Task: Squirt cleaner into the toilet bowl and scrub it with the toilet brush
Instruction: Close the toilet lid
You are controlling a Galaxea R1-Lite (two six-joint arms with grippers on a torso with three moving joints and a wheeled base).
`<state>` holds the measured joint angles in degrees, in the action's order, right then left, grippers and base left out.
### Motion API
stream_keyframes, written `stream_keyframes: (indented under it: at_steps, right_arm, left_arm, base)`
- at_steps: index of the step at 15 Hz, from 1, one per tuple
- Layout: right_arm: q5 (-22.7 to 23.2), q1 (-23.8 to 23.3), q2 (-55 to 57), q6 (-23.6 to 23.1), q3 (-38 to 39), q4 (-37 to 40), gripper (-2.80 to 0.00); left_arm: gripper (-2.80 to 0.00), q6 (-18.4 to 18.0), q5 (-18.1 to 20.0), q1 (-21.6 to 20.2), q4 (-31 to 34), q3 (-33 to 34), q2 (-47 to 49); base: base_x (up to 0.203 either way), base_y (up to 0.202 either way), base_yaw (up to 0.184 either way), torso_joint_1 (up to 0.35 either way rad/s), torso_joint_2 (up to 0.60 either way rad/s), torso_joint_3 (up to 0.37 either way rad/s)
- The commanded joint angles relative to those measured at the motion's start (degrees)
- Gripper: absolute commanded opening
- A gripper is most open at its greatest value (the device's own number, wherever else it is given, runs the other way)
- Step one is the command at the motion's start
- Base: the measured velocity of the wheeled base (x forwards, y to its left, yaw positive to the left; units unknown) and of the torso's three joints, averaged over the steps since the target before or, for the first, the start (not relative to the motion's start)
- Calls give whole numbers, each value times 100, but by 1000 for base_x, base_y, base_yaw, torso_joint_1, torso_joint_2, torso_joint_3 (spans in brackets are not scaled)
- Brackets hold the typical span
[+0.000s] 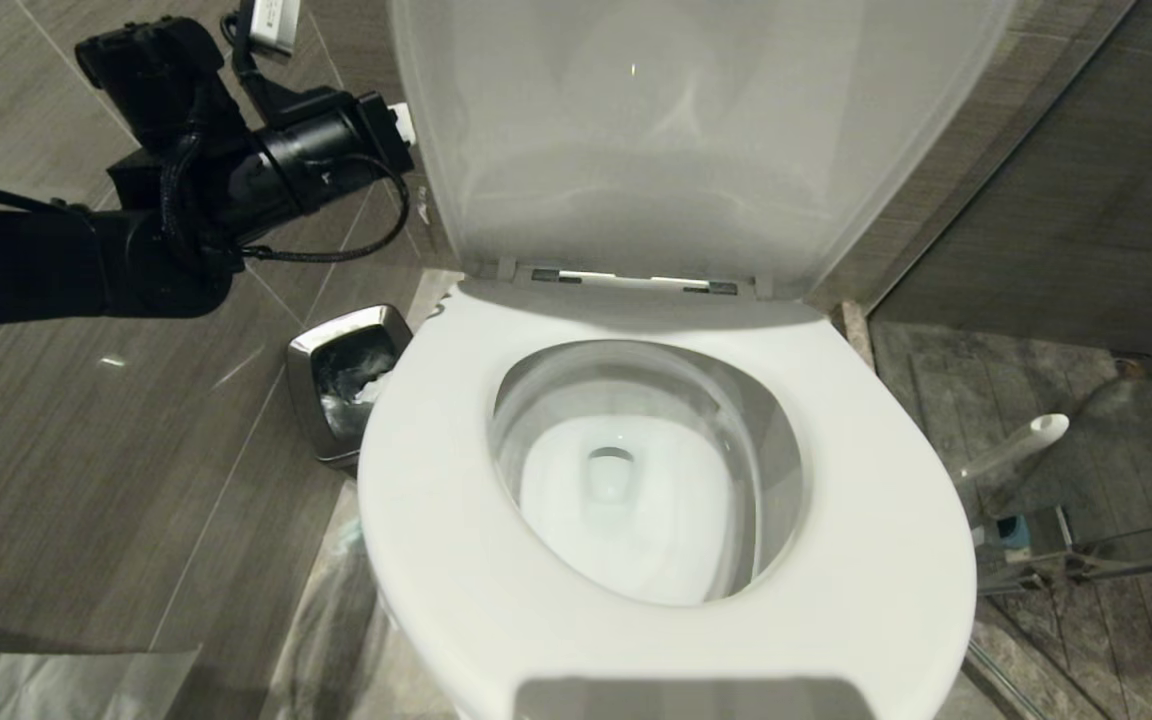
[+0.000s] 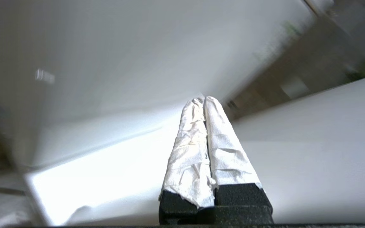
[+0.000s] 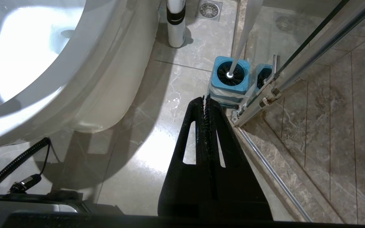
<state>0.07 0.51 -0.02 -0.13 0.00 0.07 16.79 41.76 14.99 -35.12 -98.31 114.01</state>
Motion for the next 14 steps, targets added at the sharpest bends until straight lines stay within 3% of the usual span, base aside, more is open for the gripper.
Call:
stream_keyframes:
  at_steps: [1, 4, 10, 14]
  right_arm:
    - [2, 2, 2, -4, 1, -7, -280]
    - [2, 2, 2, -4, 9, 1, -280]
    - [2, 2, 2, -4, 8, -7, -280]
    - [2, 2, 2, -4, 1, -6, -280]
  left_arm:
    - [-280, 10, 453, -85, -13, 717, -503]
    - [-280, -70, 736, -189, -22, 1138, -774]
    - [-280, -132, 71, -488, -107, 484, -880]
    - [-280, -274, -107, -874, -38, 568, -1303]
  base:
    - [0, 0, 0, 0, 0, 0]
    - [0, 0, 0, 0, 0, 0]
    - [0, 0, 0, 0, 0, 0]
    - [0, 0, 0, 0, 0, 0]
